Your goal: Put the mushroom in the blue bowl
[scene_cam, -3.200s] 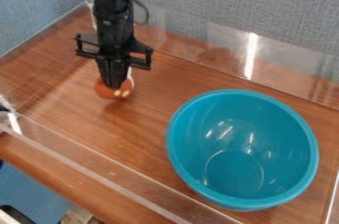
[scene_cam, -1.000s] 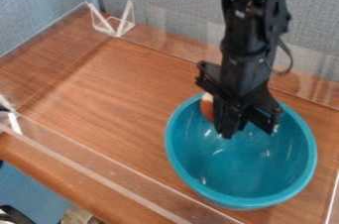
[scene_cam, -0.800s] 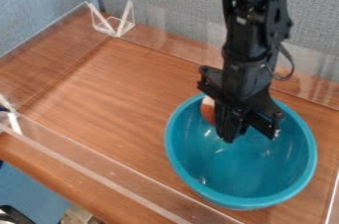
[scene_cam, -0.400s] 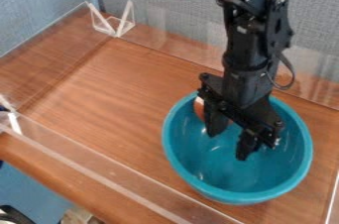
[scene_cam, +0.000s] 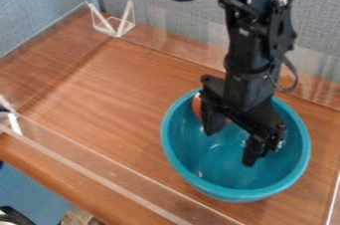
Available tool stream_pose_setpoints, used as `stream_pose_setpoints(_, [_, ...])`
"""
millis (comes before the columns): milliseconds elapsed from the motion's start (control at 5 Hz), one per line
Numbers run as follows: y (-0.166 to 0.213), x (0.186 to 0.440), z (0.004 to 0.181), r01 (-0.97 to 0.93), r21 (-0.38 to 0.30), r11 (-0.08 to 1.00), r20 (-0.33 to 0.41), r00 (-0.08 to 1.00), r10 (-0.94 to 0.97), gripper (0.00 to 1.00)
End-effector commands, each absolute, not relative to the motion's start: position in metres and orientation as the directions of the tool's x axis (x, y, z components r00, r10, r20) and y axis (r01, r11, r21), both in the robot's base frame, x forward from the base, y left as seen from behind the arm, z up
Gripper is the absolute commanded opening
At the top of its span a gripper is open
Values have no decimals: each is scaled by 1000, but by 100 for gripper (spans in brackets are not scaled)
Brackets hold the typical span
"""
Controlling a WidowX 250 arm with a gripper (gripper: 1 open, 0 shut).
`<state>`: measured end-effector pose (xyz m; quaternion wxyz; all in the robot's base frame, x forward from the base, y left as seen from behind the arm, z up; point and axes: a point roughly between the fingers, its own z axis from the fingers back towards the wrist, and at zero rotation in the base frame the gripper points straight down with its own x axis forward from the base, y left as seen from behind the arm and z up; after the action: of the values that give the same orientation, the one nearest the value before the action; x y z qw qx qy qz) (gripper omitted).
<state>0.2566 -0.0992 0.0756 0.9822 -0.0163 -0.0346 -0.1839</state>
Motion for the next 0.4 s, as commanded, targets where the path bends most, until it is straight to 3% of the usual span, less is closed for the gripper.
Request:
stream_pose_setpoints(0, [-103, 259, 93, 371, -16, 929, 144, 920, -365, 100])
stream_pose_setpoints(200, [-104, 258, 96, 368, -16, 930, 156, 919, -362, 100])
